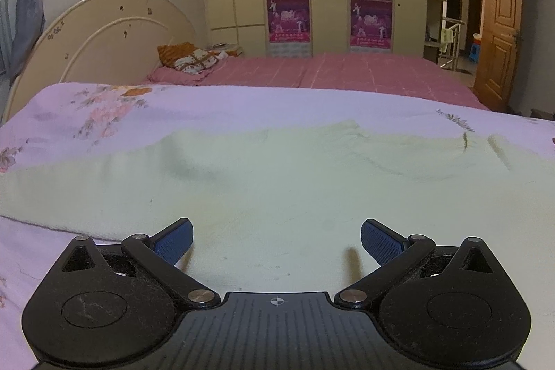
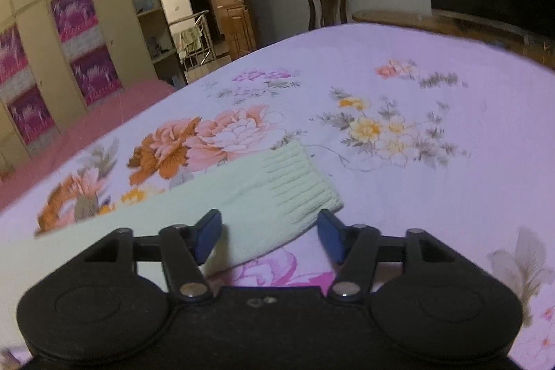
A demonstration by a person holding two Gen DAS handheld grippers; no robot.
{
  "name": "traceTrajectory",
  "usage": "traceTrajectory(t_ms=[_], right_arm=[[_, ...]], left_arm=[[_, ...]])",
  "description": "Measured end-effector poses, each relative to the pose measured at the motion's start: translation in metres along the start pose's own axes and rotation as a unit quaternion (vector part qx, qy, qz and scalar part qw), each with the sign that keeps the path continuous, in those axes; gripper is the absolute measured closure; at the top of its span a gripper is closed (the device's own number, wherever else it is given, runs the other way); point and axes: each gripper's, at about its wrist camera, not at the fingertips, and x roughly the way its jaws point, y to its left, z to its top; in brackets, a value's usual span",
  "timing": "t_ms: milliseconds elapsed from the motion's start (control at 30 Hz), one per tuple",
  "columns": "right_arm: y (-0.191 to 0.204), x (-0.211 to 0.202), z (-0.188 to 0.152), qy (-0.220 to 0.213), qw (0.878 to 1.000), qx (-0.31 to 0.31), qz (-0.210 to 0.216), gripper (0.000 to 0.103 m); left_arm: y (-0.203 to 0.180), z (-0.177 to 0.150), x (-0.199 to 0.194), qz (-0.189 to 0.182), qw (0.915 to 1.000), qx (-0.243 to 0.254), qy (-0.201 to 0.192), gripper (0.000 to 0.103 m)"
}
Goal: Fold small clothes
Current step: 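Grasp the sleeve cuff with the right tool and lift it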
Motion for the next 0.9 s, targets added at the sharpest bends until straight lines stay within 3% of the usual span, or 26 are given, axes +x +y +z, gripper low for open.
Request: traceTrajectory(t_ms=[133, 300, 433, 567, 700, 833, 900], right_arm=[[-0.018, -0.003, 0.0, -0.004, 0.997, 0.071, 0.03, 0.043], [-0.019, 0.002, 0.002, -0.005, 0.996, 0.078, 0.043, 0.045], [-0.023, 0.003, 0.004, -0.003, 0.994, 0.096, 0.051, 0.055], [-0.032, -0.001, -0.001, 0.009, 0.985, 0.151, 0.084, 0.056], [-0.029, -0.001, -0.005, 0.024, 0.979, 0.165, 0.115, 0.057], [-0.038, 0.008, 0.0, 0.021, 0.978, 0.183, 0.094, 0.081], [-0.038, 0.01, 0.002, 0.025, 0.981, 0.173, 0.081, 0.088]], left_arm=[[0.003, -0.001, 0.006, 0.0, 1.0, 0.0, 0.004, 0.0], [0.007, -0.003, 0.01, 0.001, 1.0, -0.002, 0.008, 0.0], [0.009, -0.004, 0.011, 0.001, 1.0, -0.003, 0.008, 0.0], [0.009, -0.005, 0.013, 0.001, 0.9999, -0.004, 0.01, 0.0], [0.01, -0.007, 0.014, 0.0, 0.9999, -0.006, 0.013, 0.0], [0.013, -0.007, 0.012, 0.0, 0.9999, -0.006, 0.011, 0.0], [0.017, -0.007, 0.012, 0.0, 0.9999, -0.009, 0.011, 0.0]])
